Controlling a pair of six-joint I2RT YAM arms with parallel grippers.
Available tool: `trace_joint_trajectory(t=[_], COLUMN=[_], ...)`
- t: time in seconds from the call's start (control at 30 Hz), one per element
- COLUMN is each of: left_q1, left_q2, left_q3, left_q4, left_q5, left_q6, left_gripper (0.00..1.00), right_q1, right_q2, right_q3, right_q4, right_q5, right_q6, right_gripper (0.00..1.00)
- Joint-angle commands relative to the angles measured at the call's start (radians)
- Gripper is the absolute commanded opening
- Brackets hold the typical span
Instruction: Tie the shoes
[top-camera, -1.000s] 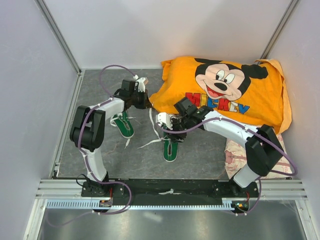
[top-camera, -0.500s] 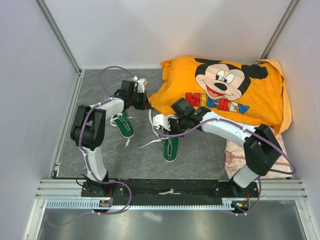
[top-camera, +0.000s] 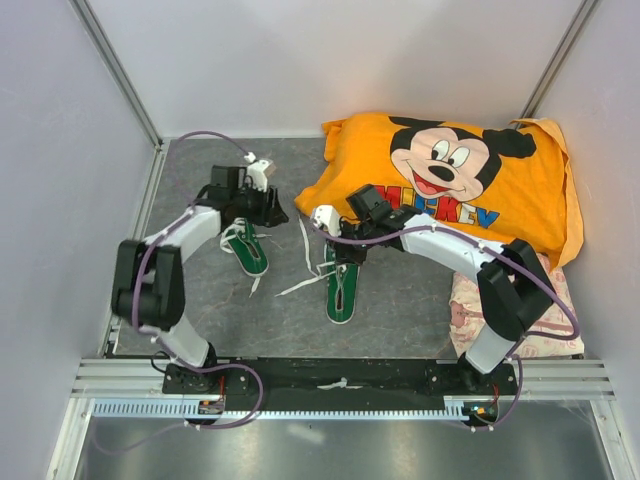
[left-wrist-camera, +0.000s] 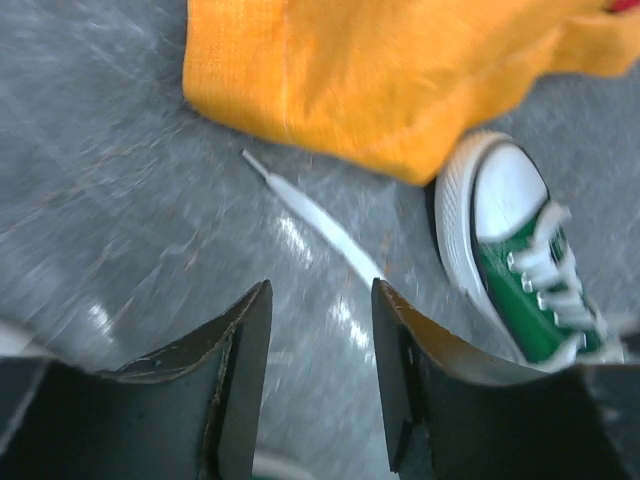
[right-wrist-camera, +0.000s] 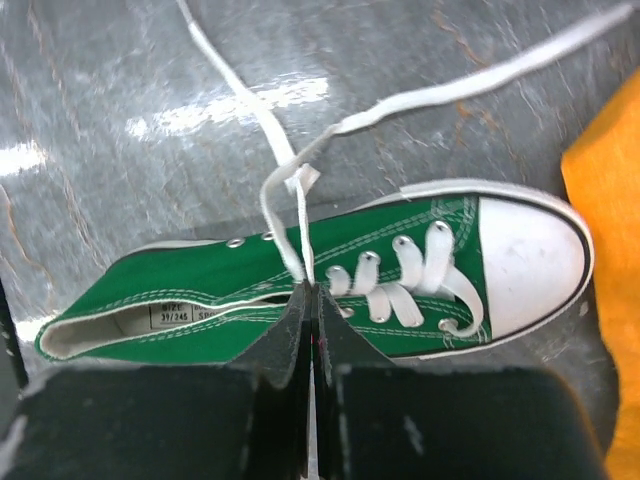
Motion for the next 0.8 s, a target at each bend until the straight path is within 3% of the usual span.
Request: trace_joint_trajectory(t=[0.0, 0.23, 0.33, 0.57, 0.77], left_q1=[0.064, 0.049, -0.035, -0.279, -0.324], left_q2=[-0.256, -0.552, -0.601, -0.538, -0.400], left_q3=[-0.129, -0.381, -0.458, -0.507, -0.469], left_q4=[-0.067, -0.296, -0.308, -0.193, -0.144], left_q5=[0.121, 0.273, 0.235, 0.066, -0.057], left_q6=[0.414, 1.005, 1.102, 1.113, 1.112], left_gripper=[0.52, 0.56, 0.57, 0.54, 0.52], right_q1=[-0.052, -0.075, -0.076, -0.087, -0.124], right_q2=[0.024, 0.033, 0.039, 0.053, 0.059], right_q3=[0.046, 0.033, 0.030, 0.024, 0.030], right_q4=[0.059, 0.066, 0.071, 0.077, 0.075], right_q5=[-0.085, -0.143, -0.161, -0.175, -0.206], right_q6=[0.178, 0.247, 0.275, 0.318, 0.353], right_gripper=[0.00, 0.00, 0.00, 0.00, 0.00])
